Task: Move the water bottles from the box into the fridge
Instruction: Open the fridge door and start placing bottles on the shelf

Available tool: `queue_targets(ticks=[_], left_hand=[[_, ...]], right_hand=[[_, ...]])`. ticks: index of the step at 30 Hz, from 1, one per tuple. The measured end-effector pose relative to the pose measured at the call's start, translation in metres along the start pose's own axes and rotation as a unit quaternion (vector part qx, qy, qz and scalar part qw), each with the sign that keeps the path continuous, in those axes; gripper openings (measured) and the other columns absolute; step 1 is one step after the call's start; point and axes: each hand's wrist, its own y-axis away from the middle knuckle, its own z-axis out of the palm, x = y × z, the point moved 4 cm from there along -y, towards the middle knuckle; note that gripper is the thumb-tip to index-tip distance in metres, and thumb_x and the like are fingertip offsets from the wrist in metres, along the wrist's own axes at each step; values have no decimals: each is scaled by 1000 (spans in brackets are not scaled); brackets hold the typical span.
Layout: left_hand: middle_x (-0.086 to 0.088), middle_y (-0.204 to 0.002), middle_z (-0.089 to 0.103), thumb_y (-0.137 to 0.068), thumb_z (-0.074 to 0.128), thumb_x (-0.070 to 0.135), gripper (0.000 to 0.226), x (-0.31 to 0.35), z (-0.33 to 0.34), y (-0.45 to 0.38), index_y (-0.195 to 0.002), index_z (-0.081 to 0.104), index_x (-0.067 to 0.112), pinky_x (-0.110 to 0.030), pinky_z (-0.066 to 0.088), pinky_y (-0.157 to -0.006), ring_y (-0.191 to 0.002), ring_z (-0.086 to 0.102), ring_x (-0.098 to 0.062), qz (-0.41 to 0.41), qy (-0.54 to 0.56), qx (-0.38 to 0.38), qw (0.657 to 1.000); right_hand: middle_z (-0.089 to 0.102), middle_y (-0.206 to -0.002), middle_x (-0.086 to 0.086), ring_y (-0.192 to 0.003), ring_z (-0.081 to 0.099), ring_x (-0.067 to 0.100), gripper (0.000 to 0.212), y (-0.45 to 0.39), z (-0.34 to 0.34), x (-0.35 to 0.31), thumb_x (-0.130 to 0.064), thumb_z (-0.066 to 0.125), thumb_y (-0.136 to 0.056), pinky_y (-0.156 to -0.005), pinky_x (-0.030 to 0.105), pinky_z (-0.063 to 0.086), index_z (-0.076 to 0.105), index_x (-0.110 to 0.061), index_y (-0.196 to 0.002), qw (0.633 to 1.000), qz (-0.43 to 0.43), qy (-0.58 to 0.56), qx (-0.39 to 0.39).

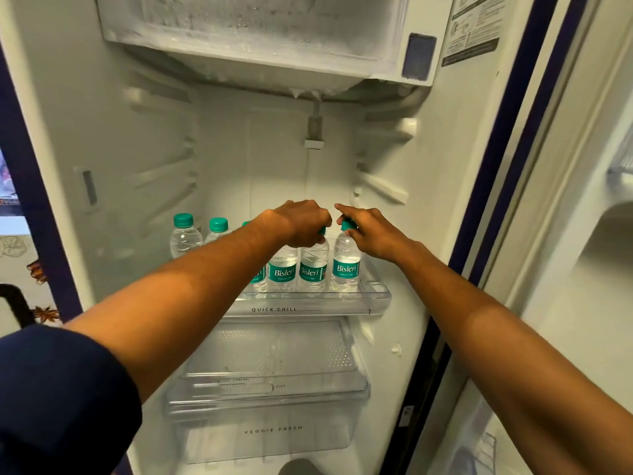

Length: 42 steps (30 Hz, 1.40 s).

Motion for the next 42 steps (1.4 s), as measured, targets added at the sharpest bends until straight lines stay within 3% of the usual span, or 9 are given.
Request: queue_targets(ticks=[9,14,17,20,25,31,42], left_hand=[[-10,-133,58,-98,52,36,45,-3,6,20,-136,47,13,-42,45,-98,-117,55,-29,-13,-16,34,999],[-11,-158,28,-99,39,51,65,-10,21,50,-153,21,20,-53,19,-117,-145,23,-32,-53,-25,70,996],[-10,-163,12,-99,31,57,71,-12,35,73,-155,10,20,-53,10,-121,-150,8,-29,-56,-42,105,992],[-9,-164,3,-98,27,59,73,-16,41,91,-156,5,21,-51,6,-122,-151,0,-28,-73,-27,146,986],[-10,-164,-3,-98,29,58,75,-25,54,118,-156,4,18,-47,-3,-119,-151,-5,-28,-117,3,201,973],[-13,-163,5,-96,28,59,78,-38,97,161,-156,9,14,-49,3,-120,-151,2,-29,-156,32,247,956],[-12,-163,2,-98,40,46,75,-23,197,251,-156,11,9,-51,6,-122,-151,-2,-26,-208,82,232,947]], right_hand=[[54,-140,9,-125,53,27,64,13,-2,-4,-3,57,-96,-107,38,44,30,-12,-153,1000,12,-13,-5],[50,-145,9,-130,50,27,62,19,2,-2,-6,59,-95,-108,37,42,33,-11,-151,999,26,-10,-16],[45,-150,9,-134,46,28,61,24,7,-3,-14,59,-97,-110,39,41,33,-12,-151,999,32,-12,-8],[39,-155,7,-139,40,30,59,27,11,-13,-31,54,-100,-113,45,38,31,-17,-153,998,49,-15,41],[21,-163,5,-151,15,25,67,41,30,-54,-51,44,-97,-122,46,13,25,-22,-155,983,-10,32,182],[15,-164,7,-152,10,25,75,70,103,-108,-54,46,-95,-122,48,10,23,-17,-156,973,-77,10,218],[12,-165,8,-152,7,26,70,120,223,-136,-52,42,-97,-121,54,14,25,-18,-155,980,-103,-25,168]])
